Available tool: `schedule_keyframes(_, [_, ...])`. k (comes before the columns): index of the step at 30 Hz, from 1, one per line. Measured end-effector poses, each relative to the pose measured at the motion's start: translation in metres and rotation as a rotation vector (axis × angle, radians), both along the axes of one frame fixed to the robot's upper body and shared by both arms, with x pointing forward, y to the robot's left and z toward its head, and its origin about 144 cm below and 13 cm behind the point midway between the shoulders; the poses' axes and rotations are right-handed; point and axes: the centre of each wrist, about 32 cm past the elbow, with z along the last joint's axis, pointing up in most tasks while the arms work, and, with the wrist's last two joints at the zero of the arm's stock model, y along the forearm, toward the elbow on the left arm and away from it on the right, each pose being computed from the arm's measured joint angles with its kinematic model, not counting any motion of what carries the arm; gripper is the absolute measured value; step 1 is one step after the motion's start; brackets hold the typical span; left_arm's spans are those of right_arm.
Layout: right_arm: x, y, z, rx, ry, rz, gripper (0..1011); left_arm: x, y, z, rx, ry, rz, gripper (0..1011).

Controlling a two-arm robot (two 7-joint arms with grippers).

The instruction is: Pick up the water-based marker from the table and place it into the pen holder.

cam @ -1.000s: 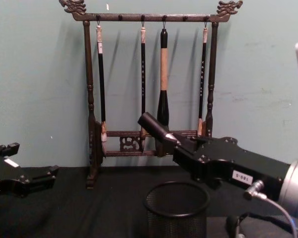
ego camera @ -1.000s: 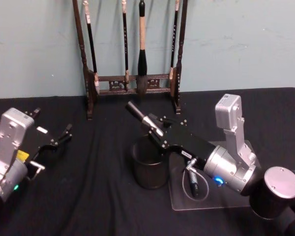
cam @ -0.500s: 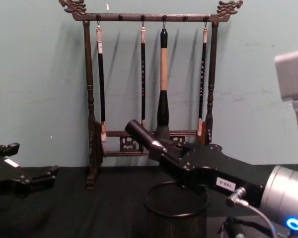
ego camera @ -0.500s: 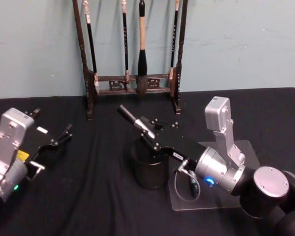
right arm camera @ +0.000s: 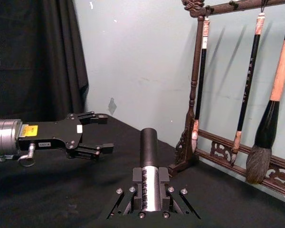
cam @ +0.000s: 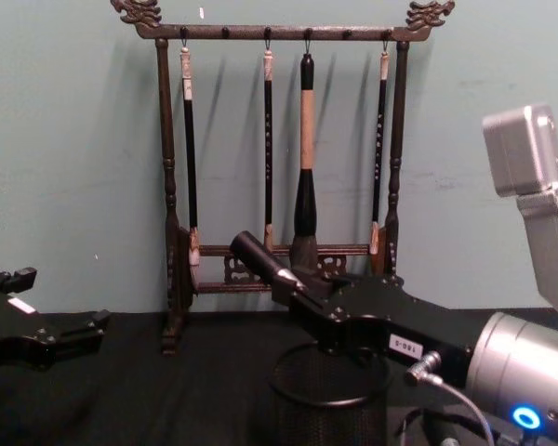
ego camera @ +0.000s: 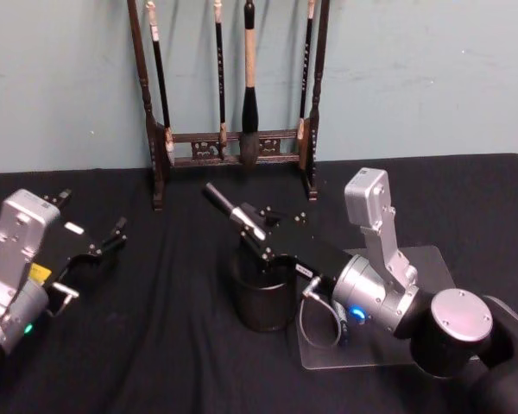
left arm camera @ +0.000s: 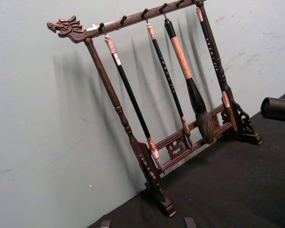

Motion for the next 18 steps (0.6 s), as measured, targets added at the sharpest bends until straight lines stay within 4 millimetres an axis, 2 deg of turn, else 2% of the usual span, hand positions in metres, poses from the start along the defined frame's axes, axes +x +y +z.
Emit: schedule_keyframes(18, [0.0042, 0.0005, 0.0003, 0.004, 0.010, 0.000, 201, 0.0000, 0.0000, 0.0000, 0.000, 0.000, 0.000, 1009])
